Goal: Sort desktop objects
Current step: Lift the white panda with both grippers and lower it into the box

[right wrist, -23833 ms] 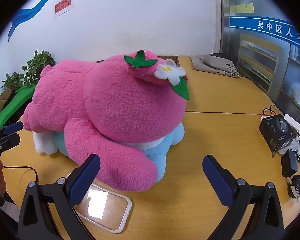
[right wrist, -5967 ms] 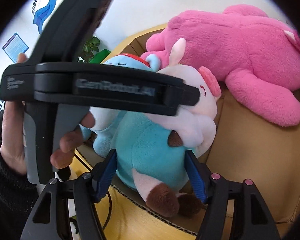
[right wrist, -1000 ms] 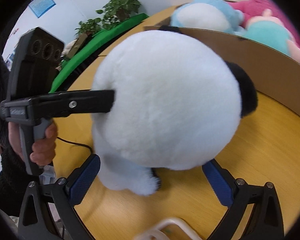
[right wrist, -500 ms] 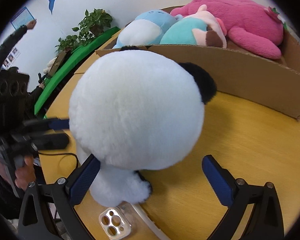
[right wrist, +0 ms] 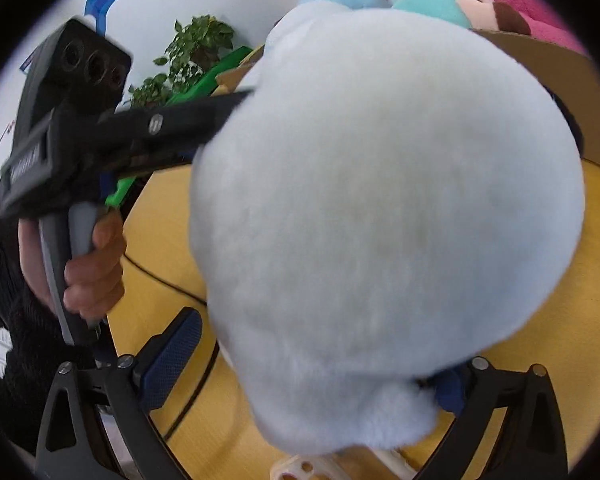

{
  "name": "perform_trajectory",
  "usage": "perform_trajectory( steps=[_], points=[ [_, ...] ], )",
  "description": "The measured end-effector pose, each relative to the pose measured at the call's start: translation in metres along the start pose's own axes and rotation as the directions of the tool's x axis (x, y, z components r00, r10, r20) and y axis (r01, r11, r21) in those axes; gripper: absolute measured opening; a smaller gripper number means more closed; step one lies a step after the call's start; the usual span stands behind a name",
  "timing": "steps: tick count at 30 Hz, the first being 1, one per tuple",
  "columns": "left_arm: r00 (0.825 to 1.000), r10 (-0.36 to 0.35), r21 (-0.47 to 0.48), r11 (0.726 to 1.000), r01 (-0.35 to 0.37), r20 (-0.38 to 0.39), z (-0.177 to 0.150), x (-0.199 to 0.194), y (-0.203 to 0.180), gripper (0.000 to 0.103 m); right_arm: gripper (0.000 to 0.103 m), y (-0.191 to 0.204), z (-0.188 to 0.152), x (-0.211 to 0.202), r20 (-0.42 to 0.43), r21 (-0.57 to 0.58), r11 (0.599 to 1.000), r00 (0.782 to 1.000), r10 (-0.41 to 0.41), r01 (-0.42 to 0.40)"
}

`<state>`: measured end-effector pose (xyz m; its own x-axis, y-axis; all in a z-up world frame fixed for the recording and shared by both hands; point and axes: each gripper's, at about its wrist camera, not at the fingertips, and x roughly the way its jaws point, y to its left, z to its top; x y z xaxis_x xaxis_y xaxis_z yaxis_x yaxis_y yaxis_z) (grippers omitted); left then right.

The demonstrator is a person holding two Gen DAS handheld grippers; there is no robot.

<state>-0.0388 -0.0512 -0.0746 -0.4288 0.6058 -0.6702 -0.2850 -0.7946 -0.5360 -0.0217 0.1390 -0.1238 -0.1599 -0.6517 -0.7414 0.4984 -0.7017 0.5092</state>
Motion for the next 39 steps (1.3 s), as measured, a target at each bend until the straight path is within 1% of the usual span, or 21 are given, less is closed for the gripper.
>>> perform_trajectory(
  steps=[1,2,3,4,8,12,14,17,19,22,23,24,26,28,30,32,35,36,37,38,39],
  points=[
    [1.0,-0.003,-0.011,1.0,0.003,0.008,-0.002,-0.003,0.001,0.058,0.083,-0.002,0.002,-0.002,0.014,0.008,1.0,1.0,-0.009,0.009],
    [1.0,-0.006,-0.022,1.0,0.006,0.016,-0.004,-0.005,0.001,0.055,0.079,-0.003,0.002,-0.004,0.026,0.008,1.0,1.0,-0.009,0.009],
    [1.0,-0.009,-0.032,0.999,0.01,0.024,-0.005,-0.008,0.002,0.052,0.07,-0.003,0.002,-0.008,0.037,0.003,1.0,0.999,0.004,-0.004],
    [0.999,-0.018,-0.032,0.999,0.019,0.032,-0.006,-0.011,0.0,0.051,0.067,-0.003,0.002,-0.011,0.046,-0.005,1.0,0.999,0.009,-0.009],
    [0.996,-0.03,0.061,0.998,0.025,0.084,0.026,-0.021,-0.036,0.047,0.063,0.002,0.002,-0.032,0.083,-0.056,0.998,0.997,-0.002,0.007],
    [0.99,-0.047,0.154,0.988,0.026,0.135,0.058,-0.031,-0.073,0.043,0.062,0.008,0.012,-0.081,0.185,-0.116,0.993,0.983,0.013,0.009],
    [0.985,-0.058,0.2,0.98,0.025,0.16,0.074,-0.036,-0.092,0.043,0.062,0.008,0.025,-0.108,0.233,-0.146,0.989,0.972,0.022,0.013],
    [0.978,-0.074,0.266,0.964,0.02,0.194,0.099,-0.042,-0.119,0.043,0.063,-0.002,0.06,-0.148,0.288,-0.193,0.98,0.958,0.008,0.05],
    [0.979,-0.063,0.278,0.96,0.007,0.193,0.134,-0.023,-0.127,0.043,0.064,-0.02,0.094,-0.166,0.3,-0.216,0.972,0.954,-0.02,0.088],
    [0.986,-0.035,0.263,0.965,-0.009,0.163,0.186,0.021,-0.125,0.043,0.064,-0.063,0.144,-0.172,0.262,-0.207,0.973,0.964,-0.043,0.099],
    [0.99,-0.02,0.241,0.97,-0.015,0.141,0.2,0.041,-0.119,0.043,0.065,-0.079,0.156,-0.169,0.239,-0.198,0.976,0.97,-0.046,0.095],
    [0.994,-0.003,0.208,0.978,-0.02,0.111,0.21,0.063,-0.109,0.043,0.065,-0.089,0.164,-0.168,0.222,-0.192,0.977,0.974,-0.053,0.097],
    [0.998,0.035,0.139,0.989,-0.043,0.055,0.223,0.103,-0.089,0.043,0.065,-0.1,0.165,-0.166,0.204,-0.186,0.976,0.976,-0.076,0.115],
    [0.998,0.056,0.086,0.995,-0.056,0.009,0.221,0.132,-0.07,0.02,0.068,-0.111,0.166,-0.165,0.187,-0.179,0.975,0.977,-0.1,0.134],
    [0.998,0.06,0.046,0.997,-0.059,-0.03,0.216,0.155,-0.053,0.02,0.067,-0.121,0.167,-0.164,0.169,-0.174,0.973,0.978,-0.123,0.153],
    [0.999,0.041,0.037,0.999,-0.04,-0.012,0.212,0.156,-0.047,0.02,0.069,-0.132,0.168,-0.162,0.15,-0.168,0.971,0.978,-0.147,0.172],
    [0.998,0.059,0.039,0.998,-0.058,-0.014,0.212,0.152,-0.043,0.021,0.068,-0.148,0.17,-0.16,0.123,-0.161,0.966,0.976,-0.181,0.2],
    [0.998,0.065,0.045,0.997,-0.064,-0.018,0.212,0.15,-0.043,0.023,0.069,-0.153,0.17,-0.16,0.114,-0.159,0.965,0.975,-0.193,0.209],
    [0.997,0.072,0.051,0.996,-0.07,-0.022,0.211,0.15,-0.043,0.023,0.069,-0.155,0.169,-0.164,0.12,-0.157,0.964,0.973,-0.195,0.213],
    [0.997,0.078,0.057,0.995,-0.077,-0.026,0.211,0.15,-0.044,0.026,0.069,-0.154,0.165,-0.177,0.155,-0.153,0.966,0.971,-0.182,0.206],
    [0.996,0.088,0.066,0.994,-0.086,-0.025,0.209,0.149,-0.045,0.029,0.069,-0.151,0.163,-0.195,0.207,-0.143,0.97,0.964,-0.165,0.196]
  ],
)
